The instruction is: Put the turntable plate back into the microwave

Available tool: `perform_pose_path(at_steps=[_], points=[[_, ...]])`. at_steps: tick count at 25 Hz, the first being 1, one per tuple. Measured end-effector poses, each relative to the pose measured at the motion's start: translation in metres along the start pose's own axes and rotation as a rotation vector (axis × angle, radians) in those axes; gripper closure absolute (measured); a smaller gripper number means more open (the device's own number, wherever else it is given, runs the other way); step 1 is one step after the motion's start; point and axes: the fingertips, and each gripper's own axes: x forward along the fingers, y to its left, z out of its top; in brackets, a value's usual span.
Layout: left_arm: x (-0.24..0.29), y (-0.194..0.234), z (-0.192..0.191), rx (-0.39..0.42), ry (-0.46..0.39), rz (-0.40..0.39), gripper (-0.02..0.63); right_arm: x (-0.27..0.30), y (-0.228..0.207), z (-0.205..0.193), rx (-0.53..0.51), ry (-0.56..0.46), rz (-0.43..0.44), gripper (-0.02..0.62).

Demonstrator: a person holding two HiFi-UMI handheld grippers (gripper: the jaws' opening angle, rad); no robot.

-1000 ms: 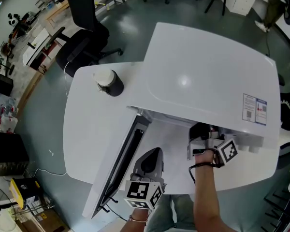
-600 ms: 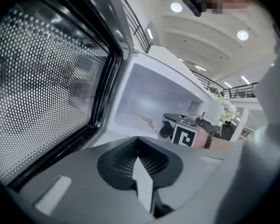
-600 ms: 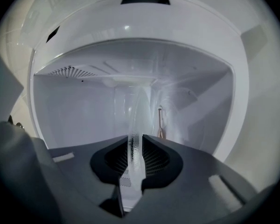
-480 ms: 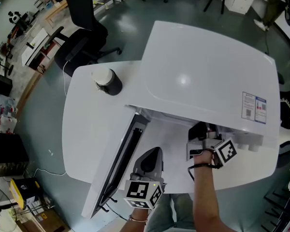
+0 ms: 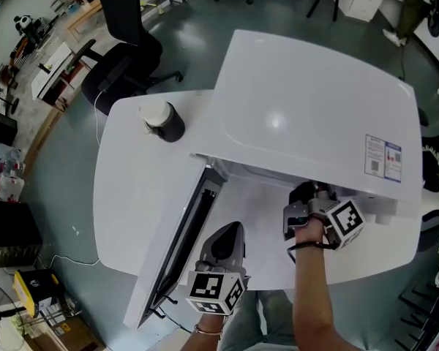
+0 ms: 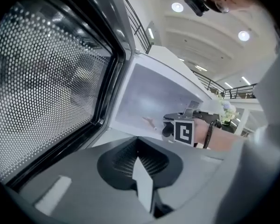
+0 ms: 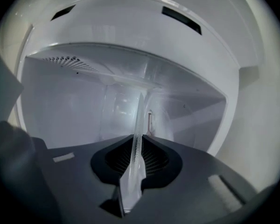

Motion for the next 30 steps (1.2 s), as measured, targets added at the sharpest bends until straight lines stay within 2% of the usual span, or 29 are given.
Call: perform_pose_path(at_steps=[6, 12, 19, 30], points=[[0.003, -0.008, 0.0, 0.005, 0.002, -0.021, 0.607, 0.001, -0.004, 0.0, -0.053, 0.024, -0.077, 0.541], [0.002, -0.008, 0.001, 0.008, 0.005, -0.024, 0.606, 0.005, 0.003, -0.004, -0.114, 0.035, -0.057, 0.54], [0.001, -0.008, 0.0, 0.008, 0.003, -0.026, 0.607, 0.006, 0.002, -0.005, -0.212, 0.068, -0.117, 0.531], [-0.001, -0.013, 0.002, 0.006, -0.003, -0.041, 0.606, 0.003, 0.001, -0.007, -0.308, 0.131, -0.178, 0.447]])
